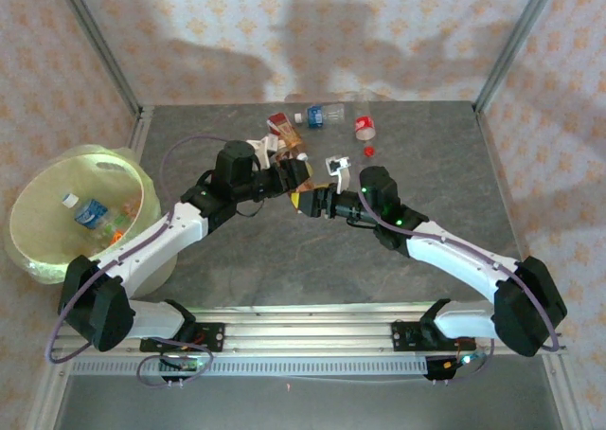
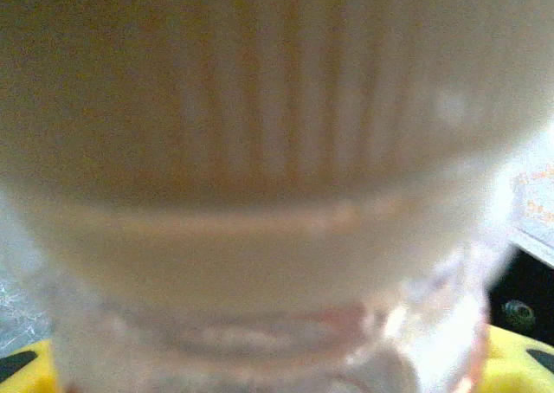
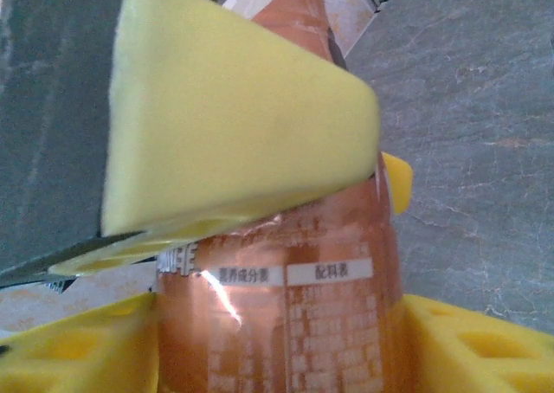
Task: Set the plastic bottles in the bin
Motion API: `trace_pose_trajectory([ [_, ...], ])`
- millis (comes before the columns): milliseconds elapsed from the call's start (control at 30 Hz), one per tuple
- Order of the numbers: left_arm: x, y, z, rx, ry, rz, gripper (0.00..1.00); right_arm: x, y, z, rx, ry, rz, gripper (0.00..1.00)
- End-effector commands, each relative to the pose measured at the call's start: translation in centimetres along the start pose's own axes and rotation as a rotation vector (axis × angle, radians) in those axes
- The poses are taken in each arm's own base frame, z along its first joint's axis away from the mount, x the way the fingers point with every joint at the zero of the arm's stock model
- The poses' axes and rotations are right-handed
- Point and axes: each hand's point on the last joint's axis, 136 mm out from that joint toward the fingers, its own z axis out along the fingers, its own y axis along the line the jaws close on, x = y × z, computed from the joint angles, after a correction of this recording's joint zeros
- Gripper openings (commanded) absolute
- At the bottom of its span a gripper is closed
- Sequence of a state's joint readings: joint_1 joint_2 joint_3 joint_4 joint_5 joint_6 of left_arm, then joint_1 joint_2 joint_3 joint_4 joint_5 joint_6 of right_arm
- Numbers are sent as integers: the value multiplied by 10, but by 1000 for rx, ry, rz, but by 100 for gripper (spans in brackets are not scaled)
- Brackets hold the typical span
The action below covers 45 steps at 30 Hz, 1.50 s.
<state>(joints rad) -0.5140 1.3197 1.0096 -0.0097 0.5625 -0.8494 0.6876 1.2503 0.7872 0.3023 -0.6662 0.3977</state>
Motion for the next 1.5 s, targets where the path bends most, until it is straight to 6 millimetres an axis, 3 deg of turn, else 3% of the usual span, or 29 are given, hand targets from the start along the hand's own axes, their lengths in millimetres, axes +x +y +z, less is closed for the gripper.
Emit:
trace_pose_trajectory([
  [0,-10,4,-5,-41,-64,-4,55,-14,15,-6,-34,-62,-76,82],
  [133,-12,8,-12,-67,-91,-5,54,-13,9,-11,17,-60,-89,100],
  [367,-17,17,-25,-141,-136,2,52,-7,-2,-23,103,-38,-129,99],
  [533,-27,20,-46,-238,-183,36,50,-7,-18,-34,217,-54,-135,99],
  [700,-43,17,-90,-374,-271,119,49,-16,-36,-50,328,-157,-126,99],
  [900,-57,17,-149,-549,-367,198,49,-26,-42,-61,351,-274,-125,99],
  [1067,-74,-5,-199,-638,-432,293,49,-35,-51,-74,417,-359,-122,99],
  [1133,-83,-13,-223,-700,-466,349,49,-37,-53,-77,441,-366,-145,99],
  [1300,-107,-18,-309,-1006,-626,438,49,-39,-64,-88,533,-375,-136,99],
  [1467,-118,-16,-365,-1269,-746,486,50,-40,-61,-87,516,-380,-142,99],
])
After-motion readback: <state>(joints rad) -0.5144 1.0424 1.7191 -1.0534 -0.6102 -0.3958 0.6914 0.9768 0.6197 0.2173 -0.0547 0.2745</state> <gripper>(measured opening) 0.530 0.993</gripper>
